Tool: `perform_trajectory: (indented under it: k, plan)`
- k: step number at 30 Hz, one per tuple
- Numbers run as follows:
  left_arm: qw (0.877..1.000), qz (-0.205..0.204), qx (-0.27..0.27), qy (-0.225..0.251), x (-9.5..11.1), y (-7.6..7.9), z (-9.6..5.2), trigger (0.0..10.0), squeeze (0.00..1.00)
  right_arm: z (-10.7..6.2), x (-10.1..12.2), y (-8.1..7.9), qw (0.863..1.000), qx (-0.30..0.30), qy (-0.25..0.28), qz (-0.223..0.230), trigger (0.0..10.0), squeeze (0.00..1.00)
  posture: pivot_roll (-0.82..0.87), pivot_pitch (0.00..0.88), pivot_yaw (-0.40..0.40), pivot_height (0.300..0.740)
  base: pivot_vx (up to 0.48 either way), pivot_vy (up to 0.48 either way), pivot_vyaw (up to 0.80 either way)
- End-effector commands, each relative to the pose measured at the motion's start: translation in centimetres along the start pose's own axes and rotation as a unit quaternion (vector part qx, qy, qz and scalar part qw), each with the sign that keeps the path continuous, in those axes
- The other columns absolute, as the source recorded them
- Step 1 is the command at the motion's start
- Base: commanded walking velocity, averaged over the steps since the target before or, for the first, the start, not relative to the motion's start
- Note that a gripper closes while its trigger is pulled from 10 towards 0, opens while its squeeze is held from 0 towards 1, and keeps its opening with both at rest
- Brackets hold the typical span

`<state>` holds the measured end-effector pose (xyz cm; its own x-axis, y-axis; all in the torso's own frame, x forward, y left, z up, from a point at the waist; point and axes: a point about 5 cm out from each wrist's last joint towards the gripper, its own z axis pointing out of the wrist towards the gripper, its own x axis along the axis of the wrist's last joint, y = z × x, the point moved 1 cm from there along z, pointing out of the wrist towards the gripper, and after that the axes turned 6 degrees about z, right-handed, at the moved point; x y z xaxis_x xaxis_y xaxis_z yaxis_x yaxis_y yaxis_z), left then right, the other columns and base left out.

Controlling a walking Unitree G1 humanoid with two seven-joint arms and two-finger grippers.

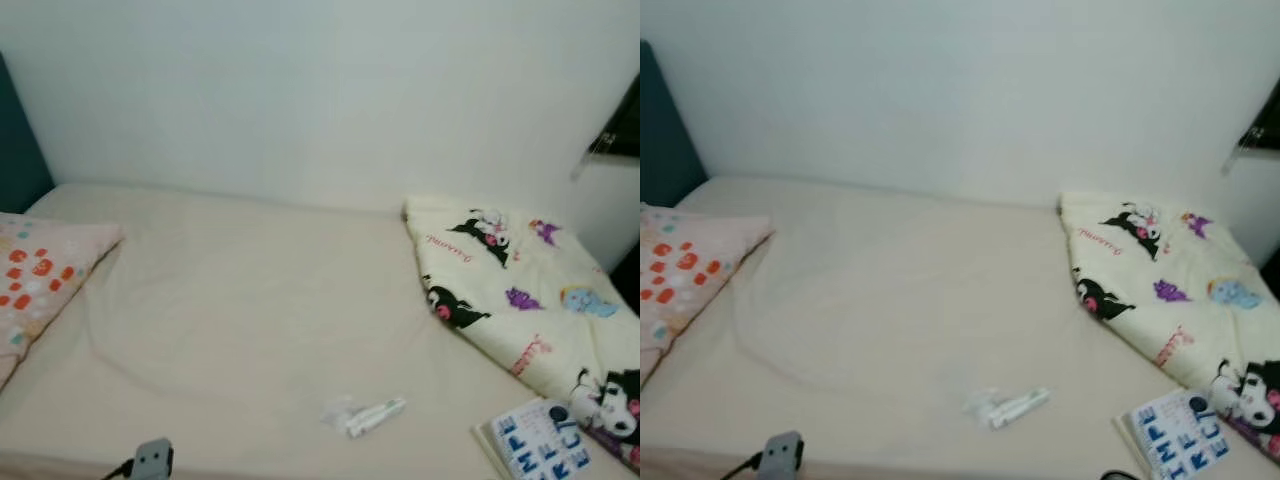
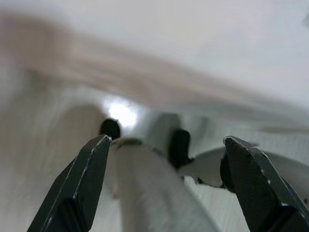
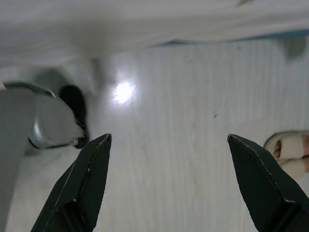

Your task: Clean up the room

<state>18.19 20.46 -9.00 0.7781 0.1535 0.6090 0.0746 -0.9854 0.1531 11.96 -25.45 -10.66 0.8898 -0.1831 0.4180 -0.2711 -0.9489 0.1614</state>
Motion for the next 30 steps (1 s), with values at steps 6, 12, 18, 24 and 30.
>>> perform_trajectory:
  k: [6, 12, 18, 24, 30]
  plan:
    - [0.999, 0.012, -0.018, 0.027, 1.7, 0.8, 0.4, 10.0, 0.0, 0.1, 1.6, -0.3, 1.0, -0.006, 0.021, 0.019, 10.0, 0.0, 0.0, 0.0, -0.067, 0.74, 0.0, -0.48, 0.0]
    - [0.998, 0.021, -0.03, 0.045, 2.8, 1.3, 0.7, 10.0, 0.0, 0.2, 3.1, -0.6, 0.999, -0.003, 0.041, 0.028, 10.0, 0.0, -0.01, 0.0, -0.064, 0.74, 0.0, -0.415, 0.0]
    - [0.994, 0.029, -0.047, 0.09, 5.4, 2.3, 1.0, 10.0, 0.0, 0.2, 3.7, -0.8, 0.999, -0.001, 0.047, 0.027, 10.0, 0.0, -0.01, 0.0, -0.071, 0.74, 0.0, -0.042, 0.0]
    - [0.989, 0.046, -0.067, 0.127, 7.7, 3.0, 1.2, 10.0, 0.0, 0.2, 3.6, -0.8, 0.999, -0.003, 0.042, 0.027, 10.0, 0.0, -0.01, 0.0, -0.07, 0.74, 0.0, 0.0, 0.0]
    - [0.981, 0.092, -0.084, 0.151, 9.3, 4.3, 1.3, 10.0, 0.0, 0.2, 3.0, -0.7, 1.0, -0.015, 0.021, 0.014, 10.0, 0.0, -0.01, 0.0, -0.067, 0.73, 0.0, 0.0, 0.0]
